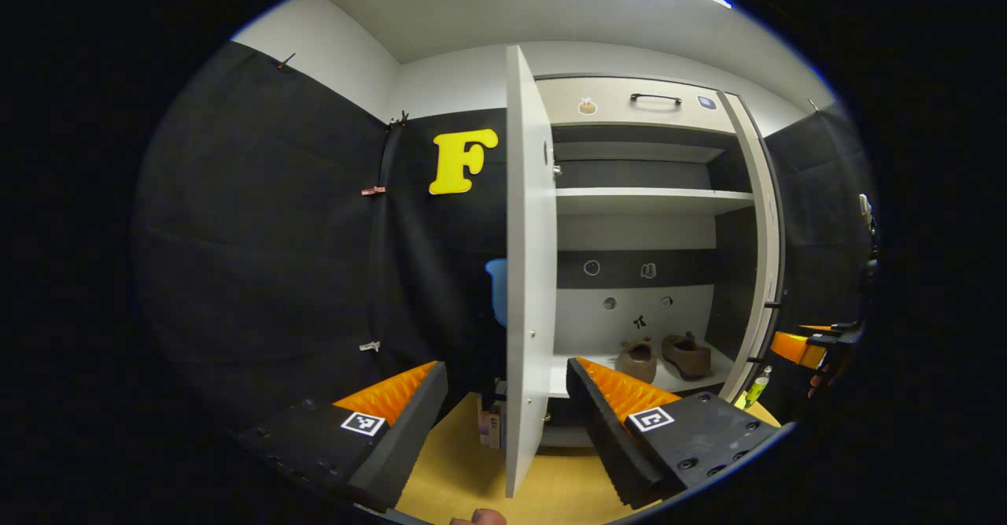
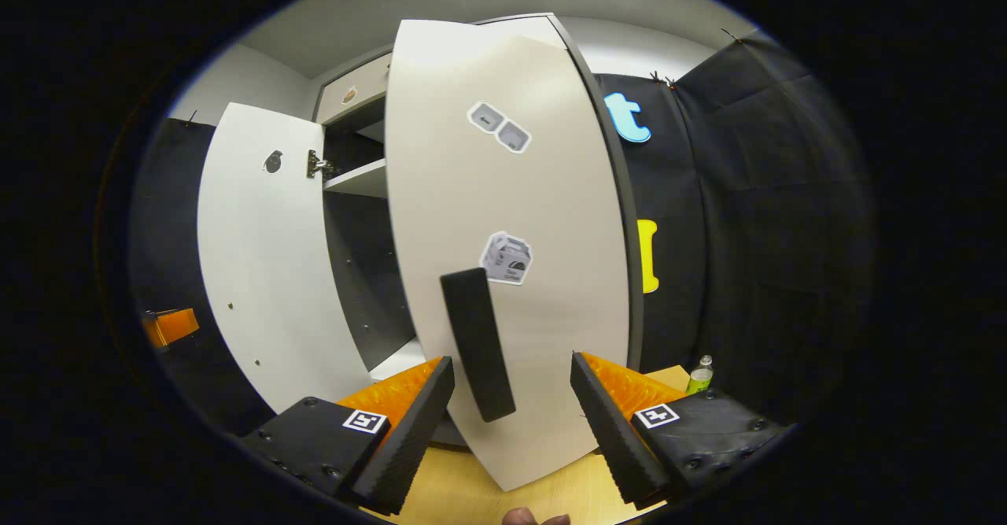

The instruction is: Grab one shoe with the right hand and put it into the shoe cabinet, grab the other shoe with the left hand and put it into the shoe cabinet; then close the right door with the right hand and the left door with the left hand.

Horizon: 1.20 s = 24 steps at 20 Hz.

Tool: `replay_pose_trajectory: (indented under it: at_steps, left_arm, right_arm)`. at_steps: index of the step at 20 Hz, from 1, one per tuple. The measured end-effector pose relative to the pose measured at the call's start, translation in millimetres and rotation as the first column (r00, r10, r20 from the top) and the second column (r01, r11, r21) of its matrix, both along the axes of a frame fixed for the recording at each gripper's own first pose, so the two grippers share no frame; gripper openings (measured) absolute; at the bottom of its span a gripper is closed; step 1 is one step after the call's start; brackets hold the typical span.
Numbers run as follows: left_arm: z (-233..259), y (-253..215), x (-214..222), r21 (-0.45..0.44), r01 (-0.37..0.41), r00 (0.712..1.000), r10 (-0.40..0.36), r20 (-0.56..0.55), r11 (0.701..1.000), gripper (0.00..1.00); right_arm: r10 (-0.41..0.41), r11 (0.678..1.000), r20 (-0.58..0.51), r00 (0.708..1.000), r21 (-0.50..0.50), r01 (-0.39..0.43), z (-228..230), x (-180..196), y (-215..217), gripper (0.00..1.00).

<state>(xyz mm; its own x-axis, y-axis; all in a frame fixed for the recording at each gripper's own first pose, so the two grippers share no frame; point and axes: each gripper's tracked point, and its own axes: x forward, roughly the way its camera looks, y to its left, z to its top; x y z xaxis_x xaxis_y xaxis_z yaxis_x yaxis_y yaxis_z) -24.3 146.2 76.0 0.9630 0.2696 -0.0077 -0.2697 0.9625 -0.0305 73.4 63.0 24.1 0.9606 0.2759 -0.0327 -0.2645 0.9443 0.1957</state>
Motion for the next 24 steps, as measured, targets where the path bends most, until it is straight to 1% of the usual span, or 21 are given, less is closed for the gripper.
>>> replay_pose_trajectory:
  at_steps: [5, 8, 11, 13, 16, 17, 18, 24]
  left_arm:
    - [-6.9, 47.3, 5.7, 0.000, -0.059, 0.998, 0.059, 0.004, 0.998, 0.96]
    - [-12.9, 71.5, 20.2, 0.001, -0.080, 0.997, 0.080, 0.020, 0.997, 0.96]
    - [-23.7, 88.5, 45.1, -0.001, -0.076, 0.997, 0.076, 0.022, 0.997, 0.96]
    - [-36.2, 93.8, 60.4, 0.000, -0.068, 0.998, 0.068, -0.004, 0.998, 0.96]
    - [-47.4, 88.7, 76.8, -0.014, -0.037, 0.999, 0.036, -0.030, 0.999, 0.97]
    - [-49.2, 88.4, 79.1, -0.010, -0.036, 0.999, 0.036, -0.035, 0.999, 0.97]
    - [-49.9, 88.0, 77.2, -0.003, -0.041, 0.999, 0.041, -0.031, 0.999, 0.93]
    - [-49.9, 73.0, 77.4, 0.012, -0.034, 0.998, 0.034, -0.044, 0.999, 0.92]
  right_arm:
    - [0.057, 0.998, -0.016, 0.998, -0.018, -0.057, -7.4, -26.7, 28.0, 0.98]
    - [0.063, 0.998, -0.015, 0.998, -0.021, -0.063, -9.2, -39.9, 28.9, 0.98]
    - [0.057, 0.998, -0.014, 0.998, -0.026, -0.057, -7.7, -45.8, 30.0, 0.98]
    - [0.045, 0.998, -0.010, 0.999, -0.037, -0.045, -8.0, -47.6, 25.3, 0.98]
    - [0.017, 0.999, -0.006, 1.000, -0.041, -0.017, -7.7, -44.7, 15.8, 0.98]
    - [0.010, 0.999, -0.007, 1.000, -0.037, -0.010, -7.6, -43.5, 13.6, 0.98]
    - [0.005, 0.999, -0.010, 1.000, -0.032, -0.005, -7.1, -42.2, 11.0, 0.98]
    - [-0.007, 1.000, -0.006, 1.000, 0.000, 0.007, 2.3, -34.4, 3.4, 0.98]
